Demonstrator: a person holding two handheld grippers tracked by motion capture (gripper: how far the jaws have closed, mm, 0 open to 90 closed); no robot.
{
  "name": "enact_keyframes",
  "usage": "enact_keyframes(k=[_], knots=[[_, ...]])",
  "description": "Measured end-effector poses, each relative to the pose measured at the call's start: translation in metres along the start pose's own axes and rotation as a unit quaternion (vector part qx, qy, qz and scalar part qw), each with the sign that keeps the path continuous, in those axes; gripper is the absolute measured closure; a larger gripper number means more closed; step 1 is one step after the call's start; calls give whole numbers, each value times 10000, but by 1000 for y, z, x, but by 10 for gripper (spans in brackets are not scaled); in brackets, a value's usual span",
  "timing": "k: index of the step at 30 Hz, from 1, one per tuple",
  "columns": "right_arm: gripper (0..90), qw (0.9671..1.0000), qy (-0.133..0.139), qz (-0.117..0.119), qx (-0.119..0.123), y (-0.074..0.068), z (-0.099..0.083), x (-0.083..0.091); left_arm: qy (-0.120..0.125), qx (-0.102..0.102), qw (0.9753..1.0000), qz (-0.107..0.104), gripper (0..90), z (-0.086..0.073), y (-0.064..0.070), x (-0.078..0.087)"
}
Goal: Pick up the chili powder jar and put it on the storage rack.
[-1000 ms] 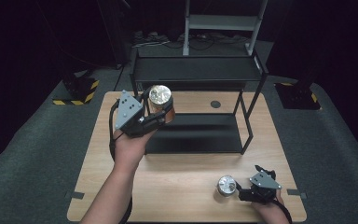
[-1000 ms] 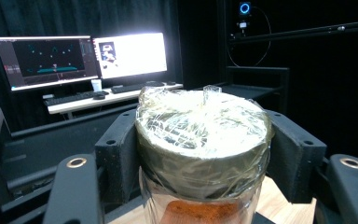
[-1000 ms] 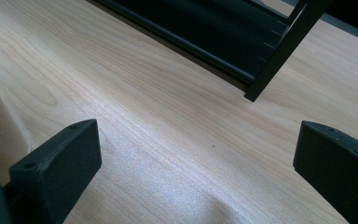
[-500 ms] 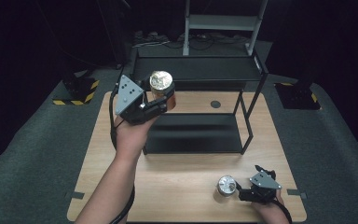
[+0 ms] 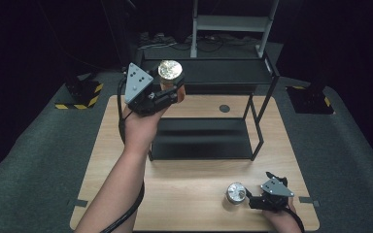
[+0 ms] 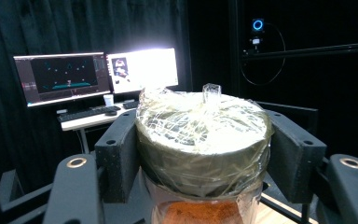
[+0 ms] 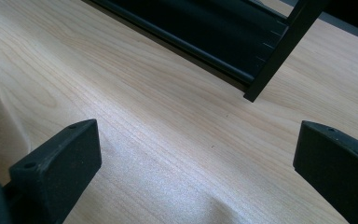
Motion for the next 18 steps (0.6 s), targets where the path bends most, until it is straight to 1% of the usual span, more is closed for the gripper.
enact_keyframes(k=[9, 13, 14, 18], knots=[[0, 10000, 28, 5, -49, 1, 0, 1, -38, 67, 9999, 100, 347, 3, -3, -18], [0, 10000, 7, -6, -16, 0, 0, 0, -56, 30, 9999, 146, 346, 6, -3, -27], [0, 10000, 9, -9, 3, 0, 0, 0, -77, 11, 9998, 185, 347, 7, -3, -29], [0, 10000, 7, -1, 9, 0, 0, 0, -130, 41, 9995, 293, 347, 7, -5, -38]])
Point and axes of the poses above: each handheld gripper's, and its own axes: x roughly backward along the jaws, z roughly out of its top, y roughly to its right, the point moved 9 cm from there along -x, roughly forward along the jaws, and after that the axes turned 8 degrees about z, right-handed, at the moved point
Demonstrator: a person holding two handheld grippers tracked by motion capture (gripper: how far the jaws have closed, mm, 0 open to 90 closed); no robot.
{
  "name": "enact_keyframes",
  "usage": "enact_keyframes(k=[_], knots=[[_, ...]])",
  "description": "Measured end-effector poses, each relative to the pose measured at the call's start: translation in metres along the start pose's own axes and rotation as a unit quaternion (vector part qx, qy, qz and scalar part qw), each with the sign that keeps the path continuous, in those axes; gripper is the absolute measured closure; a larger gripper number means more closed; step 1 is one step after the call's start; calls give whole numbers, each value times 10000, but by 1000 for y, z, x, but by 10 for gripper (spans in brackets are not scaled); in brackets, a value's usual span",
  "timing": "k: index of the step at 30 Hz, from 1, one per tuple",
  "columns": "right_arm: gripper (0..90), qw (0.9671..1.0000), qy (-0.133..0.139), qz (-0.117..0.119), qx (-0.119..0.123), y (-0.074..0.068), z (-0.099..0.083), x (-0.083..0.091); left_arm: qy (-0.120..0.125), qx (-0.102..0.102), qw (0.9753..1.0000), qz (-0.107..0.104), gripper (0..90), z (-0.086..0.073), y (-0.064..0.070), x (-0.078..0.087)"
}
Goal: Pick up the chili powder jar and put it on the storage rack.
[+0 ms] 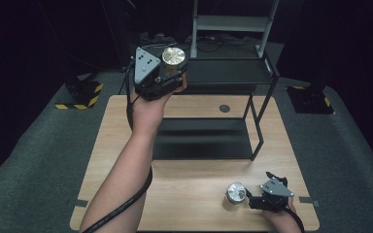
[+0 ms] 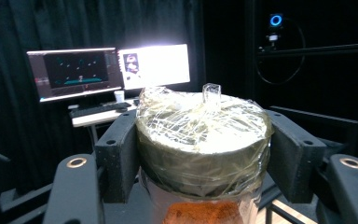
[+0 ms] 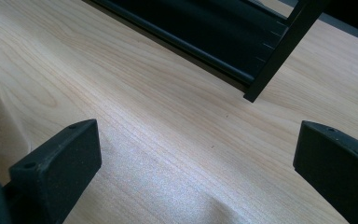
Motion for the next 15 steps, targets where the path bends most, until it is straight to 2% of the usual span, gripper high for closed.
enact_keyframes(k=[8, 15], knots=[[0, 10000, 19, 19, -19, 1, 0, 0, -39, 23, 9999, 142, 346, 0, -3, -16], [0, 10000, 37, 34, -16, 1, -1, 1, -80, -37, 9997, 216, 347, 2, -2, -28]])
Point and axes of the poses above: each handheld gripper's, and its own axes: x roughly backward along the jaws, z roughly out of its top, y roughly to its right, the point moved 9 cm from there along -x, roughly forward along the jaws, and after that the axes turned 8 degrees about z, right-handed, at the moved point
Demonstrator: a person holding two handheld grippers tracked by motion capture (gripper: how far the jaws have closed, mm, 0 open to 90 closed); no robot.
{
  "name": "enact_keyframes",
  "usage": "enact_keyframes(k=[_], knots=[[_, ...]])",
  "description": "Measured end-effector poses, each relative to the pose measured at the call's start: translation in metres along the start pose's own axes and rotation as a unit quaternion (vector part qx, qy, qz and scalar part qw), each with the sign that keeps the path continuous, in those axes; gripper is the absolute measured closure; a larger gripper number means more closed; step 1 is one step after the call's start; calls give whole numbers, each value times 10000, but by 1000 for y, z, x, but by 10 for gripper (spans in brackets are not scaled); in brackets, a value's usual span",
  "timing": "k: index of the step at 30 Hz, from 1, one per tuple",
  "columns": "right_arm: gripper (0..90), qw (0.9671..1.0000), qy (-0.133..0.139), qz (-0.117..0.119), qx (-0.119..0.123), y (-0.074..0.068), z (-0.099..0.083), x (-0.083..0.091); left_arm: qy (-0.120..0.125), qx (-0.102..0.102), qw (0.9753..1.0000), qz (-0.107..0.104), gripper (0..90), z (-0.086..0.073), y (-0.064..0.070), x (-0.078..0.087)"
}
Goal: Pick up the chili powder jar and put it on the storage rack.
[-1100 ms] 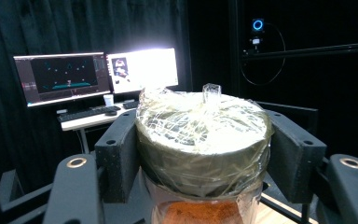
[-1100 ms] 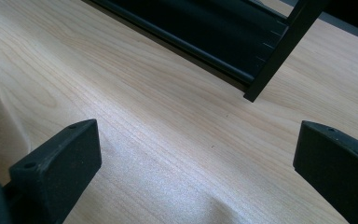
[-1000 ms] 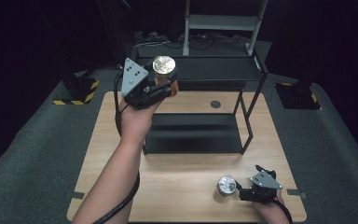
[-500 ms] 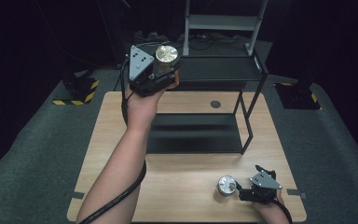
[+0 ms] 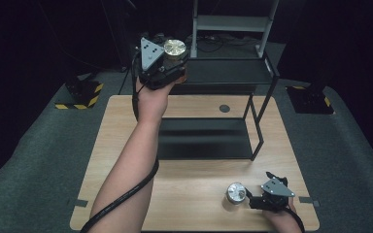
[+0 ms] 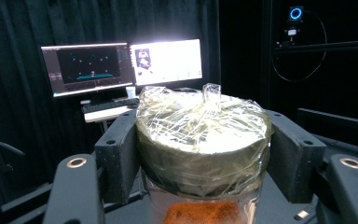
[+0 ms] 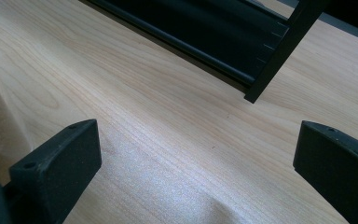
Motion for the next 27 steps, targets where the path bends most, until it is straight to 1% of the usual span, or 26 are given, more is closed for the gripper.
enact_keyframes(k=[6, 12, 22, 27], knots=[[0, 10000, 1, 12, 10, 0, 0, 0, -59, -4, 10000, 39, 346, -1, 0, -7], [0, 10000, 1, 14, 26, 0, 0, 0, -115, -3, 9999, 54, 346, -3, 0, -10], [0, 10000, -23, 9, 67, -1, 0, 0, -162, 25, 9999, 10, 345, -6, 1, -18], [0, 10000, -17, 21, 60, -1, 0, 0, -171, 73, 9998, -2, 345, -7, 2, -22]])
Point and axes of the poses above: each handheld gripper's, and its own axes: x roughly backward along the jaws, z roughly out of its top, y roughly to its right, the point moved 9 cm from there along -x, roughly forward along the jaws, and after that the axes turned 8 degrees about z, right-handed, at the moved point
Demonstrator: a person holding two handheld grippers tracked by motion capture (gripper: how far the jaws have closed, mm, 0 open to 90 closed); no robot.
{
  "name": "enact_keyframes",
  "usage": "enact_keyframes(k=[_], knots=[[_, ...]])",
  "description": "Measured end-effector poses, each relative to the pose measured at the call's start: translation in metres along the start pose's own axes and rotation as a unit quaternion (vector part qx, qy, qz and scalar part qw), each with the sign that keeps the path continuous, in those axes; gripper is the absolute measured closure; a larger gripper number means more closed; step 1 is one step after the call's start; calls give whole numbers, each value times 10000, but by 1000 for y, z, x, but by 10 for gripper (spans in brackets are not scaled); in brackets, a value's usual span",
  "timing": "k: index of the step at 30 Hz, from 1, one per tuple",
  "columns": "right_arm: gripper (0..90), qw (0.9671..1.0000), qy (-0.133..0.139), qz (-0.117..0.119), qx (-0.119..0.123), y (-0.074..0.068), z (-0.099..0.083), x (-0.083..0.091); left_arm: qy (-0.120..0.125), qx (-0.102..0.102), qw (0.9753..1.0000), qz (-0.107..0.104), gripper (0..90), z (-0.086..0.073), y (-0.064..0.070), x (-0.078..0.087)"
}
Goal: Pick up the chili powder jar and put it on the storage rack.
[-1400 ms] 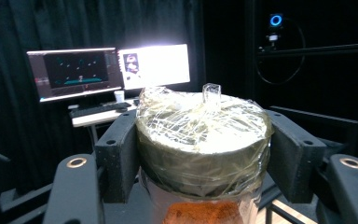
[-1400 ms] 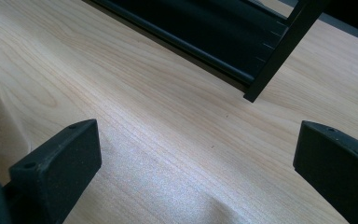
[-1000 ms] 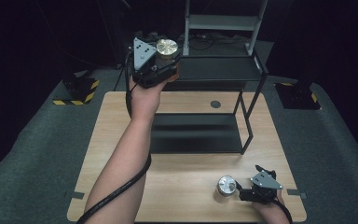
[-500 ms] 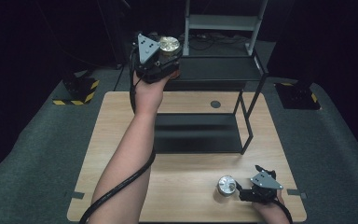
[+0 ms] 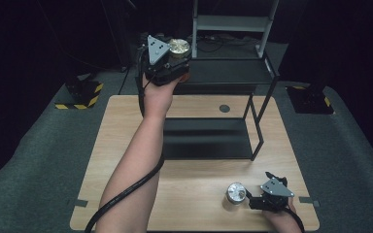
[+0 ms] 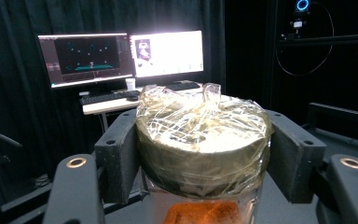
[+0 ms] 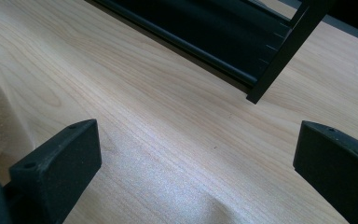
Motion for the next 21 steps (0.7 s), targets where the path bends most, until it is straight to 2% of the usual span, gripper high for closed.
enact_keyframes(k=[6, 13, 21], knots=[[0, 10000, -13, 13, -5, 0, 0, 0, -43, 12, 10000, -20, 344, 1, 0, -5], [0, 10000, -20, 26, 5, 0, 0, 0, -55, 124, 9999, -15, 342, -1, -3, -7], [0, 10000, -8, 27, 25, 0, 0, 0, -7, 154, 9999, -25, 338, -3, -3, -8]])
Point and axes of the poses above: each handheld gripper's, and its own axes: x roughly backward along the jaws, z roughly out of its top, y roughly to its right, the point moved 9 cm from there along -x, roughly forward along the jaws, and after that the axes turned 8 degrees about z, right-handed, at the moved point
